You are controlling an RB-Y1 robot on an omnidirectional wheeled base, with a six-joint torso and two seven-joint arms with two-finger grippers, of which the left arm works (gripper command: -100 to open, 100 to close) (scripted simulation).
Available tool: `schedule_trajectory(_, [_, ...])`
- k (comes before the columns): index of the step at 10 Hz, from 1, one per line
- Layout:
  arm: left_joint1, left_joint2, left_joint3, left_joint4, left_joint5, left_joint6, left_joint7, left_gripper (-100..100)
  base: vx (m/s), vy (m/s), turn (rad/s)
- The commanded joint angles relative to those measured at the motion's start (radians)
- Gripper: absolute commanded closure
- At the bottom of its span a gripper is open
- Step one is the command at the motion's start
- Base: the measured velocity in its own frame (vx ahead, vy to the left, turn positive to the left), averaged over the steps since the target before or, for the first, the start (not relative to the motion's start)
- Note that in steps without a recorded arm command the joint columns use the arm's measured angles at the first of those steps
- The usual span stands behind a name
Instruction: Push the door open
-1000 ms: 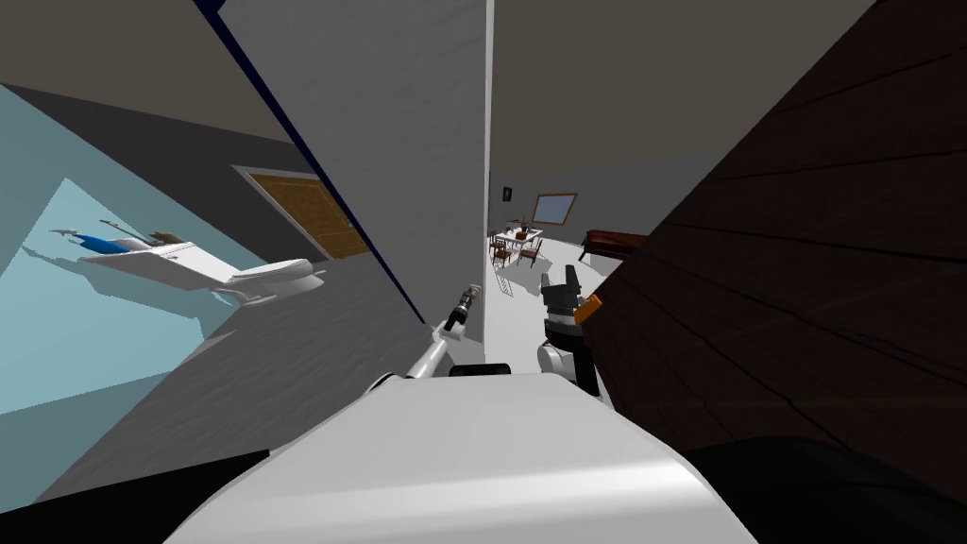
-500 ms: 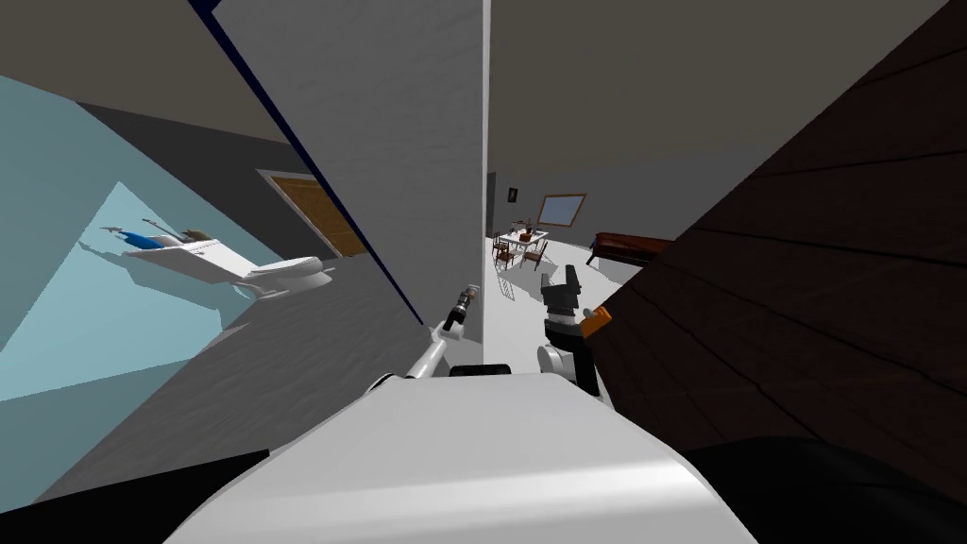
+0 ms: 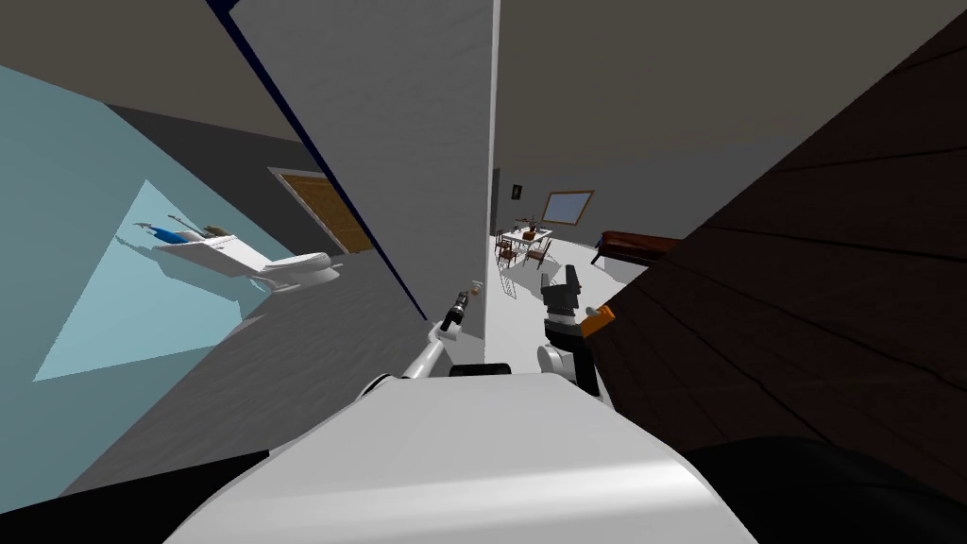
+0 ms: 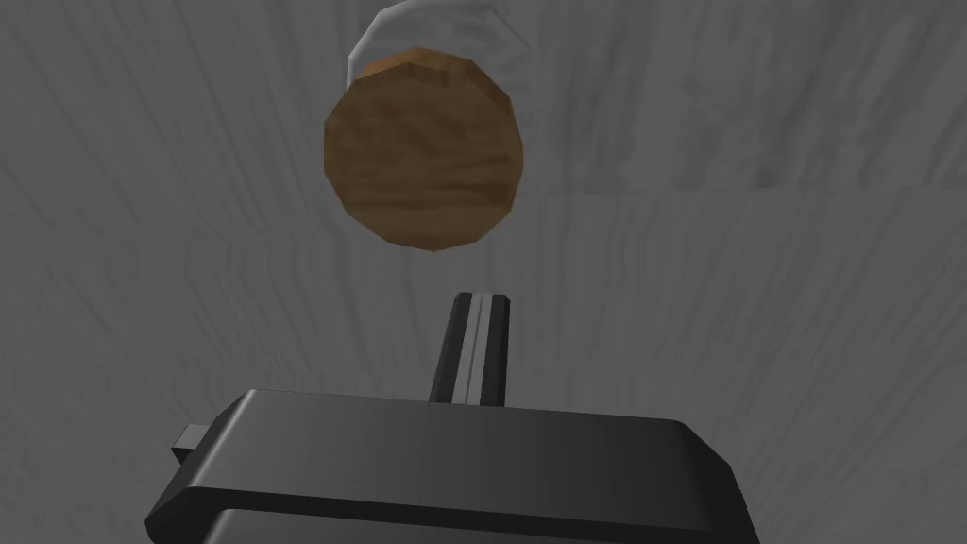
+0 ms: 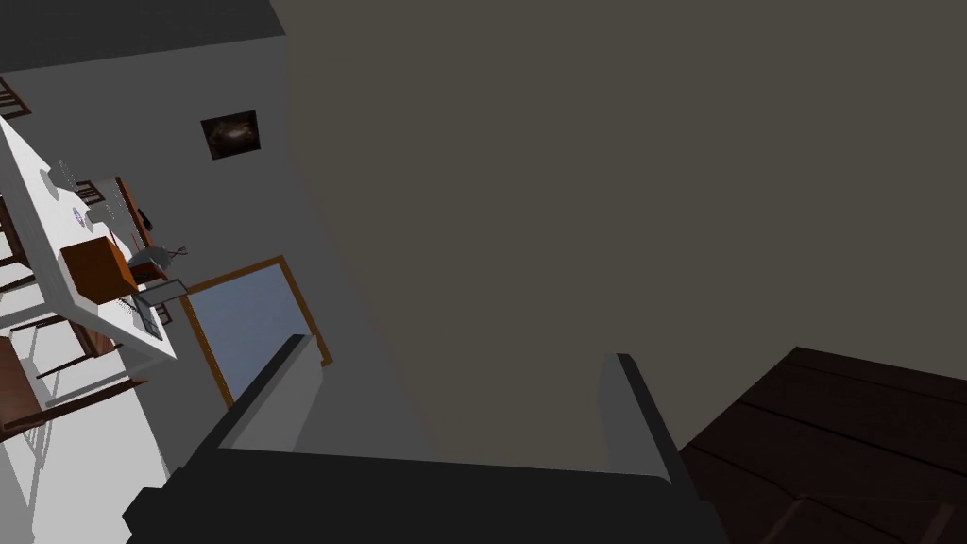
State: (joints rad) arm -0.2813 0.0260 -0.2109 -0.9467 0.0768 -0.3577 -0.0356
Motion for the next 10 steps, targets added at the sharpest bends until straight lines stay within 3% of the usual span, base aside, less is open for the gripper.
schedule_trajectory(1, [0.002,0.002,-0.009,-0.005,0.000,0.002,0.003,-100,-0.192,0.069,-0.012])
schedule_trajectory(3, [0.005,-0.011,-0.022,-0.012,0.000,0.004,0.008,-100,-0.227,0.092,-0.010])
schedule_trajectory(5, [0.007,-0.045,-0.035,-0.020,0.000,0.007,0.012,-100,-0.265,0.050,-0.012])
schedule_trajectory(6, [0.007,-0.045,-0.035,-0.020,0.000,0.007,0.012,-100,-0.157,0.027,-0.008])
schedule_trajectory(7, [-0.003,-0.040,-0.033,0.004,0.002,-0.009,0.016,-100,-0.055,0.009,-0.003])
schedule_trajectory(8, [-0.002,-0.011,-0.029,0.004,0.001,-0.012,0.010,-100,0.134,-0.018,-0.026])
schedule_trajectory(10, [-0.002,-0.003,-0.026,0.006,0.000,-0.015,0.006,-100,0.192,-0.043,-0.012])
